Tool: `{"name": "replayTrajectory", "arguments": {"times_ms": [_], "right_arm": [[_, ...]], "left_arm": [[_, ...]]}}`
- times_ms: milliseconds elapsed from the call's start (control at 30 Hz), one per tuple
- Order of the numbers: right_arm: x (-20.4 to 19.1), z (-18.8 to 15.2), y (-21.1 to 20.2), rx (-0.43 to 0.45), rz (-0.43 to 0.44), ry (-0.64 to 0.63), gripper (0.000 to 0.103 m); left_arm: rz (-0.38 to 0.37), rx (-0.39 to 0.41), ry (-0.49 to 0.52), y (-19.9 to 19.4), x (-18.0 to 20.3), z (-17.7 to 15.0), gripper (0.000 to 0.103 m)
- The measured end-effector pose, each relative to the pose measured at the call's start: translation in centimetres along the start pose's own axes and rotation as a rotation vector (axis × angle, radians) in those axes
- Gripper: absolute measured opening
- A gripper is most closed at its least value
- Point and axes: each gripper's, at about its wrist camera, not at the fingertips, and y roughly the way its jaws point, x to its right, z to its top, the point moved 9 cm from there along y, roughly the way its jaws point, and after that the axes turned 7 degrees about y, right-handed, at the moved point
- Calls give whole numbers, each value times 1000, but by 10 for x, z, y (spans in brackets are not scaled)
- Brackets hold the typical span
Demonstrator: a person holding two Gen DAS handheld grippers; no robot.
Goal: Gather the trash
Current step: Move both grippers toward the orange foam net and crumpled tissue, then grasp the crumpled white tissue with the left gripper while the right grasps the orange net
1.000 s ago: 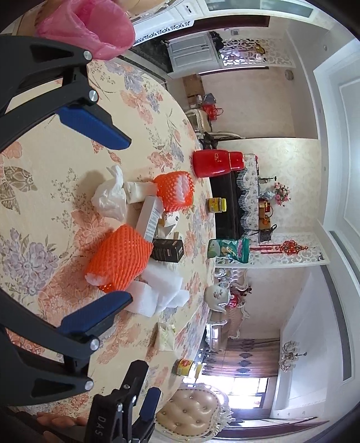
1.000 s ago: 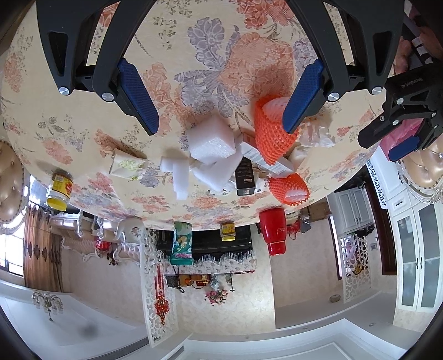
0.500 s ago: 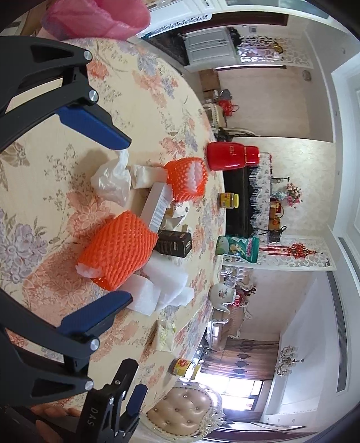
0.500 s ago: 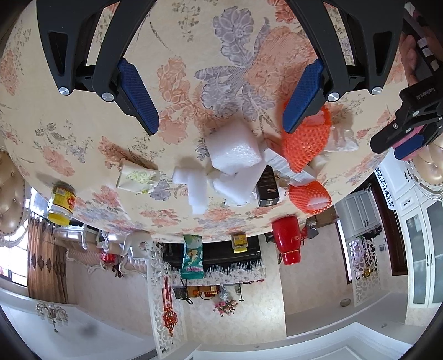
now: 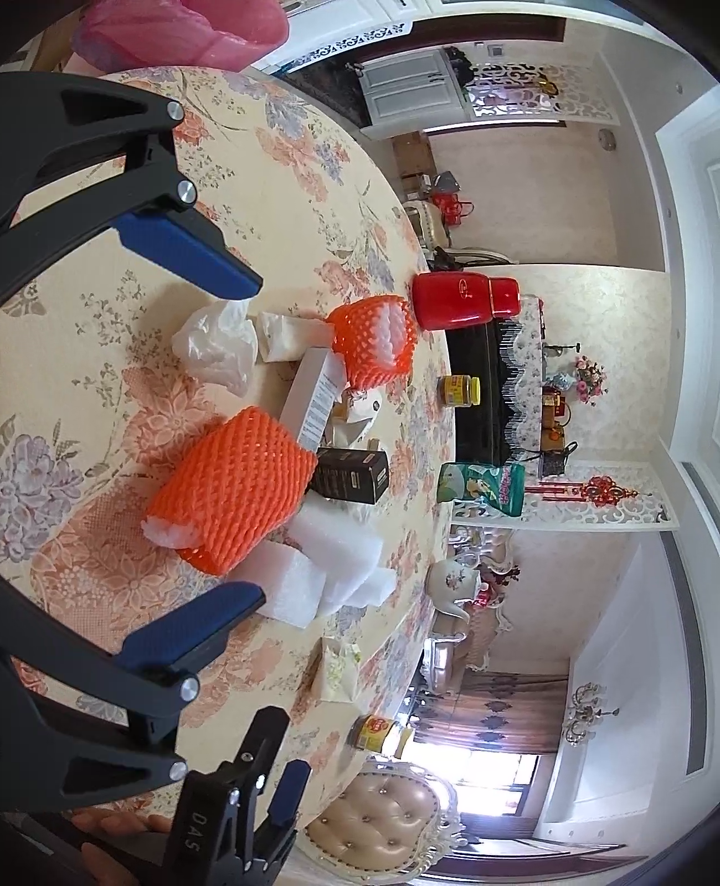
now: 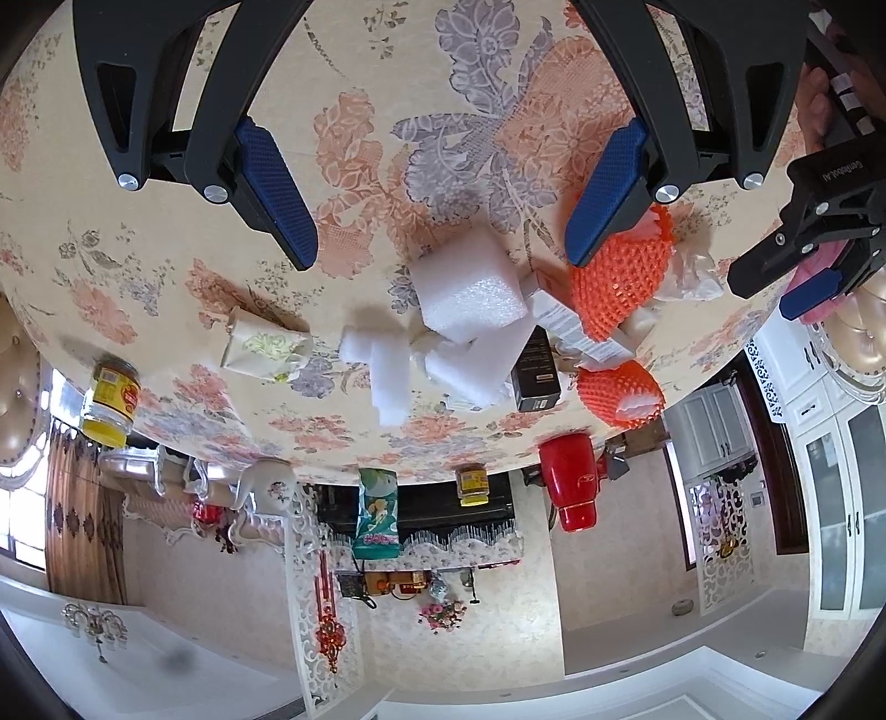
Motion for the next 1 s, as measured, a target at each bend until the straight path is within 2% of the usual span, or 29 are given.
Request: {"name": "replayTrajectory", "arguments": {"times_ms": [100, 367, 433, 533, 633, 700, 833, 900, 1000], "right_arm": [[4, -1, 3, -3, 0, 13, 85], [15, -7, 31, -68, -39, 18, 85], [17, -5, 37, -73, -41, 24, 85], [24, 2, 40, -61, -52, 43, 85], [24, 7, 37, -54, -40, 46, 85], [15, 8, 37, -65, -11, 37, 85], [-17, 4, 45, -95, 66, 16, 85], [-41, 4, 51, -105, 121, 0, 85], [-76, 1, 61, -128, 167, -46, 85]], "left_arm": [[6, -22, -1, 8, 0, -5, 98], [-33, -182, -91, 47, -5, -38, 98], [-55, -191, -102, 53, -1, -38, 98], [-22, -168, -83, 54, 1, -32, 98], [-23, -161, -55, 45, -4, -29, 98], [-21, -138, -67, 32, -18, -28, 98], [79, -102, -24, 15, -59, -27, 98], [126, -114, -2, 19, -80, -29, 98], [105, -152, -28, 31, -101, -33, 98]]}}
